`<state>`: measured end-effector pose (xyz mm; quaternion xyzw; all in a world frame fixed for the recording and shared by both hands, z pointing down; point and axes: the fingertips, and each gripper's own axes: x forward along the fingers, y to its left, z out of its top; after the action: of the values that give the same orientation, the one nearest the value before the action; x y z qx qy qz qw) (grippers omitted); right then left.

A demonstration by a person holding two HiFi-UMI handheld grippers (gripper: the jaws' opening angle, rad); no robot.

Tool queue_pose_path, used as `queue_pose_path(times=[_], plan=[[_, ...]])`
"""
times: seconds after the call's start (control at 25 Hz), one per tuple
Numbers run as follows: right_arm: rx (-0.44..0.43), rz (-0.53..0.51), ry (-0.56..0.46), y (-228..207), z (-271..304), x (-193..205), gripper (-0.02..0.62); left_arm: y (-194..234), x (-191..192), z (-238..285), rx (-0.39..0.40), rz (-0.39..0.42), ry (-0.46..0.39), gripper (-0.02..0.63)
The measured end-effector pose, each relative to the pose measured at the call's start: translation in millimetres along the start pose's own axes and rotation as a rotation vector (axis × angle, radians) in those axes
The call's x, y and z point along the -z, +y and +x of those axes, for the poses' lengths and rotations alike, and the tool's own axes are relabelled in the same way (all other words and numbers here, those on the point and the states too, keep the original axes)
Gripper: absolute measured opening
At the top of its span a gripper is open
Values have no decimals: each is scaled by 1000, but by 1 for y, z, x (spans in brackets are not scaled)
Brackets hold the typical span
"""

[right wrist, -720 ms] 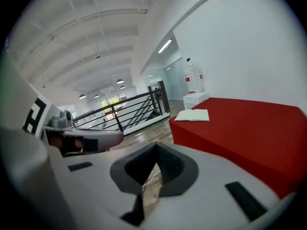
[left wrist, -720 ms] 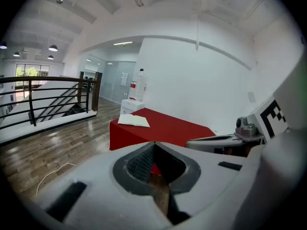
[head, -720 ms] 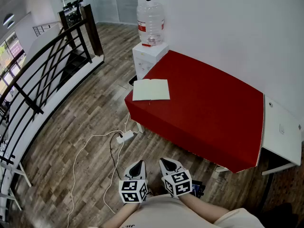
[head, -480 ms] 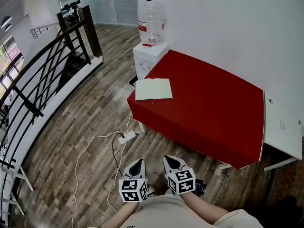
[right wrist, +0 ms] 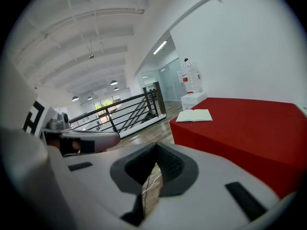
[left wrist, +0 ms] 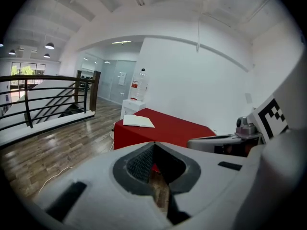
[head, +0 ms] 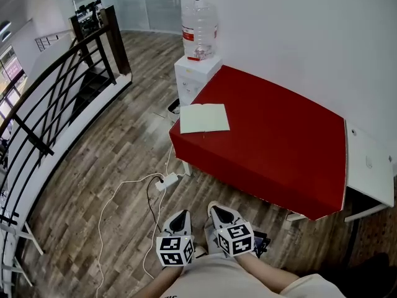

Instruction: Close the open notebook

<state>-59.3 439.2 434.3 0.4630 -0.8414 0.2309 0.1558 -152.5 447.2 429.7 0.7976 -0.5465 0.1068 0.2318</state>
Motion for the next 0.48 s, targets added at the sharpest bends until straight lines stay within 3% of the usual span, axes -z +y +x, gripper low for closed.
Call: queue_pose_path(times=[0.2,0.48], plan=[[-19,-1,10,-11,40,-15,6,26,-12,34,-17,-7,12,6],[-27,-7,13,-61,118,-63,5,60,-49,116,-43,-20,21,6]])
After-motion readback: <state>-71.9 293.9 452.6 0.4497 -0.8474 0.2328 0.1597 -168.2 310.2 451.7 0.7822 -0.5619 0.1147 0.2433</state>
